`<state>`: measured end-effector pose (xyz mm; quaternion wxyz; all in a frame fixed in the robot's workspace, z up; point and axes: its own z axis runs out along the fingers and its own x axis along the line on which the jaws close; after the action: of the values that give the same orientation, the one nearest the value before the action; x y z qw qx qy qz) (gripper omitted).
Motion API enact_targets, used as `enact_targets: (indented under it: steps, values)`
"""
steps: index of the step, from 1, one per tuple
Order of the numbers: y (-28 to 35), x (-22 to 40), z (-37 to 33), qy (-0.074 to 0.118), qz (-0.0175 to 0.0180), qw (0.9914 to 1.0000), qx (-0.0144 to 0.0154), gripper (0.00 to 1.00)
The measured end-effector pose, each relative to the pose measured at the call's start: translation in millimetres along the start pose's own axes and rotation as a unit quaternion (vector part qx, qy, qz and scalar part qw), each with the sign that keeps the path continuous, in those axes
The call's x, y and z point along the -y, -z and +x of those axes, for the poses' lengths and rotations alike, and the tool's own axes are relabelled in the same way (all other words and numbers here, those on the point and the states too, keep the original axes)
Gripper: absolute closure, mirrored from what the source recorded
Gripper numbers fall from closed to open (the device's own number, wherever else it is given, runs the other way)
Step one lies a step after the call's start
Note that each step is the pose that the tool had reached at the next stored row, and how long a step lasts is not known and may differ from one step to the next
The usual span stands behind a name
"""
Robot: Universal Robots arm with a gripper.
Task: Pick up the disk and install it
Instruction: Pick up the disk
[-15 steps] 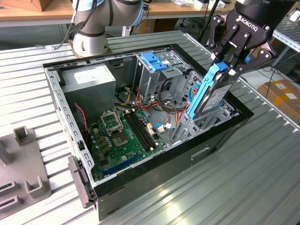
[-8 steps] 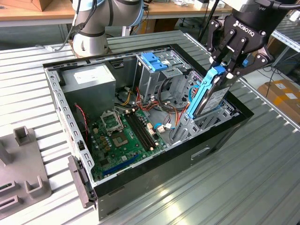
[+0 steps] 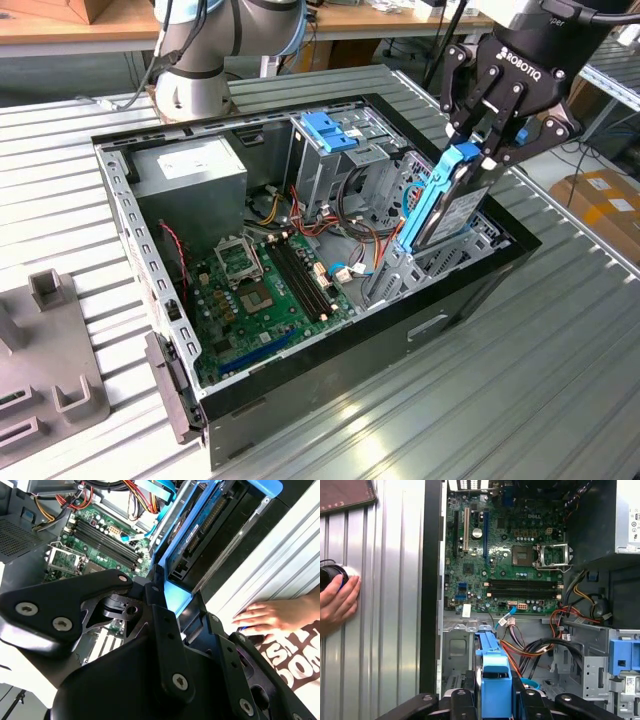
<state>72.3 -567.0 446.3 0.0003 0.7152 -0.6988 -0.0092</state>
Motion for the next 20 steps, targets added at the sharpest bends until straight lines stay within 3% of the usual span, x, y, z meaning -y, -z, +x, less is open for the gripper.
enact_targets:
  steps: [12, 18, 20]
  values:
    - [-5.0, 0.1, 0.1, 0.000, 0.0000, 1.00000, 0.0000, 0.64]
    - [-16.8, 0.2, 0.3, 0.000, 0.0000, 1.00000, 0.0000, 0.64]
    - [-23.7, 0.3, 0.4, 0.000, 0.0000, 1.00000, -0.0001, 0.64]
